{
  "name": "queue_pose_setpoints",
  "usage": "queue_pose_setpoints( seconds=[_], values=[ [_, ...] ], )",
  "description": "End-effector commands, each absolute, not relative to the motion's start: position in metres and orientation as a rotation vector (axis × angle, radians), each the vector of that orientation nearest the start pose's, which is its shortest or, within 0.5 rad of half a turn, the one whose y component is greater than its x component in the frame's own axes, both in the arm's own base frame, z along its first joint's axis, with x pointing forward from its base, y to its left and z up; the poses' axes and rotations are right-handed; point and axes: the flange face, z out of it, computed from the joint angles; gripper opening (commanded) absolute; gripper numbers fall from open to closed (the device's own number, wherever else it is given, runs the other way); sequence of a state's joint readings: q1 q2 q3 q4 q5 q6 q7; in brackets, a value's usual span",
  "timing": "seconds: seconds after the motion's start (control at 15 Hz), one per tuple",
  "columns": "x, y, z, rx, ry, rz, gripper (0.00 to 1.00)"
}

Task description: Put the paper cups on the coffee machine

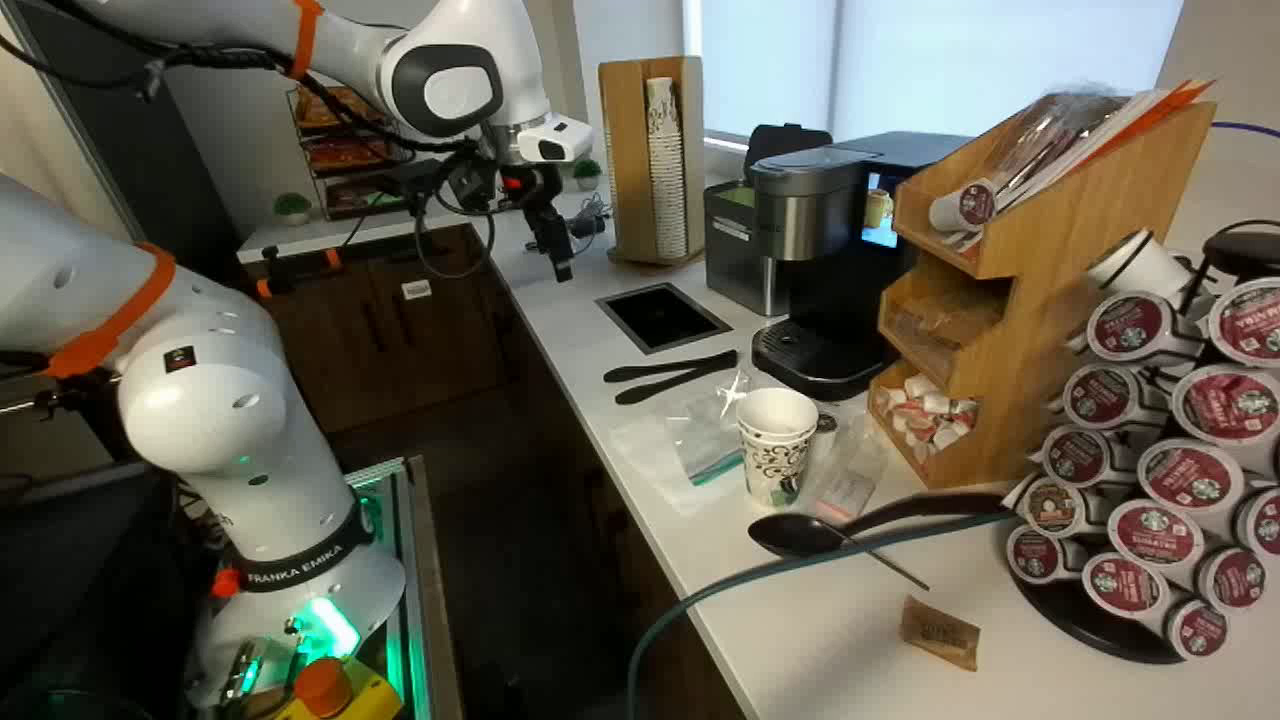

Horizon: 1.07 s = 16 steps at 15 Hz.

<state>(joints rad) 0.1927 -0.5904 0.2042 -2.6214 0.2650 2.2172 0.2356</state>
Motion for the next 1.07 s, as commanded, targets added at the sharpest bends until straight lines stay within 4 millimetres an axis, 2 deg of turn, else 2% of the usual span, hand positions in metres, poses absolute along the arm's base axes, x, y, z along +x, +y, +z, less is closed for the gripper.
queue_pose_setpoints(
  seconds=[0.0,0.4,0.53,0.8,1.0],
  values=[
    [0.349,0.156,0.452,-2.973,0.005,-0.21,1.0],
    [0.349,0.156,0.452,-2.973,0.004,-0.21,1.0],
    [0.35,0.142,0.447,-2.997,0.061,-0.226,1.0],
    [0.354,0.091,0.433,-3.073,0.21,-0.264,1.0],
    [0.355,0.045,0.426,-3.195,0.213,-0.29,1.0]
  ],
)
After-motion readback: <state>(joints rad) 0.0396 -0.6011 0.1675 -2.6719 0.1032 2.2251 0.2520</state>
